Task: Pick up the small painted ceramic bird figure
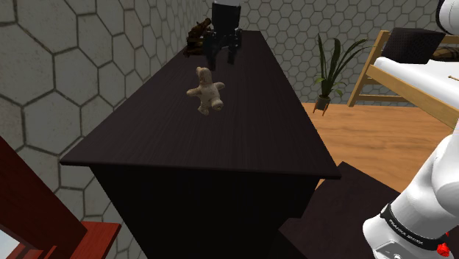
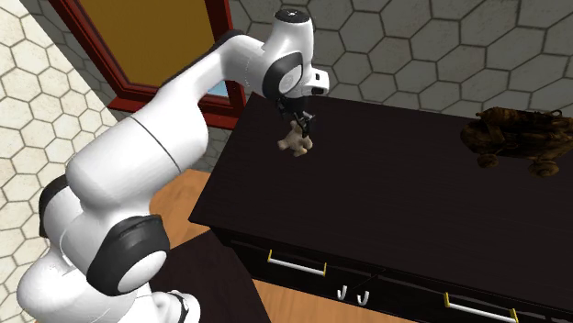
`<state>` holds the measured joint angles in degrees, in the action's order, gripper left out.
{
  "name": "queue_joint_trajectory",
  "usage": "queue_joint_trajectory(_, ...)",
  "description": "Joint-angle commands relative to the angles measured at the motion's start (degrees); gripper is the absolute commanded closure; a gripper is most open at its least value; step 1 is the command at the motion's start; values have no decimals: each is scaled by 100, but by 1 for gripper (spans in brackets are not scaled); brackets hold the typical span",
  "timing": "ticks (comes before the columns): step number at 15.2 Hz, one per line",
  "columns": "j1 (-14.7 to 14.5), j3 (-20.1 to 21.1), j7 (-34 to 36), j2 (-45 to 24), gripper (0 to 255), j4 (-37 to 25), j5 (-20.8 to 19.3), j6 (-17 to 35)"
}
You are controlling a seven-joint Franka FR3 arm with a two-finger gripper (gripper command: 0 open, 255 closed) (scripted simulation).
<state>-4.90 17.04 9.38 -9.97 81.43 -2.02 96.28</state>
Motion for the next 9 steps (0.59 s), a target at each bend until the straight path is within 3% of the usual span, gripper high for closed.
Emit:
queue_joint_trajectory(1, -148, 39, 129, -601, 0, -786, -224, -182)
queue_joint_trajectory(4, -424, 39, 248, -1434, 0, -1982, -511, -543)
queue_joint_trajectory(9, -346, 29, 245, -1247, 0, -1302, -452, -47)
